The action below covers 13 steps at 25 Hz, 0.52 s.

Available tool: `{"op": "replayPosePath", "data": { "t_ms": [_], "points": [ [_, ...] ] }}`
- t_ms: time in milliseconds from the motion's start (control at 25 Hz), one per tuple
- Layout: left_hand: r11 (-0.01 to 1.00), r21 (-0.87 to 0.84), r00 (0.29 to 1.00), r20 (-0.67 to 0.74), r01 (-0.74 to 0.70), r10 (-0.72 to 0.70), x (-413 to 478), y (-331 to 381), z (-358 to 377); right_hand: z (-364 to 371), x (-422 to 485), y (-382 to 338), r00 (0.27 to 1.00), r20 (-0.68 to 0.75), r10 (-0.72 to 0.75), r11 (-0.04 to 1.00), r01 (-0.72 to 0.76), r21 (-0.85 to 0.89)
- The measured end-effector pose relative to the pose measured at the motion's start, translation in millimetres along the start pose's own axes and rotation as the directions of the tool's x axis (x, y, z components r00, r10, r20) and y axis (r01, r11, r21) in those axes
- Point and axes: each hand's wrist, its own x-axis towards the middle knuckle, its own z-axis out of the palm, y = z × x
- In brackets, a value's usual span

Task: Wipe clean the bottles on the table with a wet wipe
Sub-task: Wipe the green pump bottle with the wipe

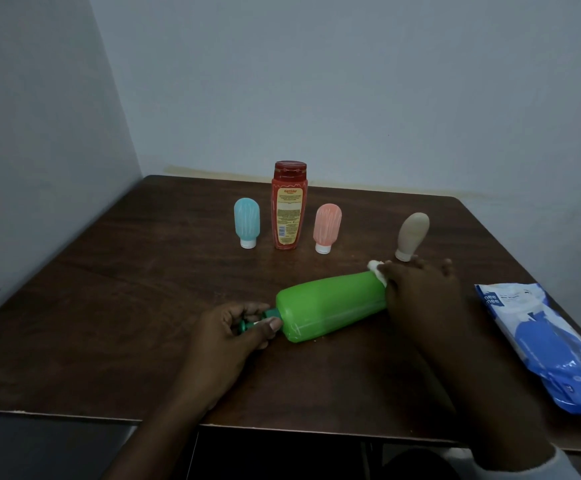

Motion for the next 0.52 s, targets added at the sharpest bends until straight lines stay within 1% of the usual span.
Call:
{"op": "replayPosePath", "data": {
  "t_ms": [80,160,240,280,320,360,400,440,520],
  "points": [
    [1.000,0.005,1.000,-0.003,-0.006,0.006,0.1,-0.8,-1.9,3.2,-4.4,-11.6,0.997,-0.070,-0.039,0.999,0.038,-0.012],
    [0.999,0.031,1.000,0.005,-0.030,0.030,-0.4,-0.4,-2.7,9.5,-17.4,-38.4,0.980,-0.141,-0.143,0.990,0.144,-0.003],
    [0.999,0.033,0.999,0.010,-0.032,0.032,-2.1,1.7,-3.2,14.6,-34.1,-72.1,0.943,-0.132,-0.306,0.950,0.312,0.023],
    [0.999,0.027,0.999,0.014,-0.030,0.029,-3.0,2.6,-3.2,15.6,-41.4,-86.0,0.913,-0.121,-0.390,0.918,0.396,0.029],
    [0.999,0.023,0.999,0.020,-0.031,0.030,-4.1,3.3,-3.0,16.8,-45.4,-94.2,0.884,-0.110,-0.455,0.888,0.460,0.024],
    [0.999,0.023,0.999,0.023,-0.030,0.030,-4.6,3.6,-2.6,16.2,-45.5,-95.5,0.868,-0.098,-0.487,0.871,0.491,0.014],
    [0.999,0.027,0.999,0.021,-0.030,0.029,-4.6,3.6,-2.1,14.5,-42.0,-90.7,0.874,-0.089,-0.478,0.877,0.480,0.009],
    [0.999,0.033,1.000,0.012,-0.029,0.029,-4.1,2.7,-2.2,13.0,-36.5,-80.8,0.901,-0.074,-0.428,0.903,0.429,0.004],
    [0.998,0.051,0.999,-0.006,-0.035,0.035,-2.6,0.8,-2.2,6.7,-24.6,-52.8,0.966,-0.015,-0.258,0.966,0.258,-0.004]
  ]
}}
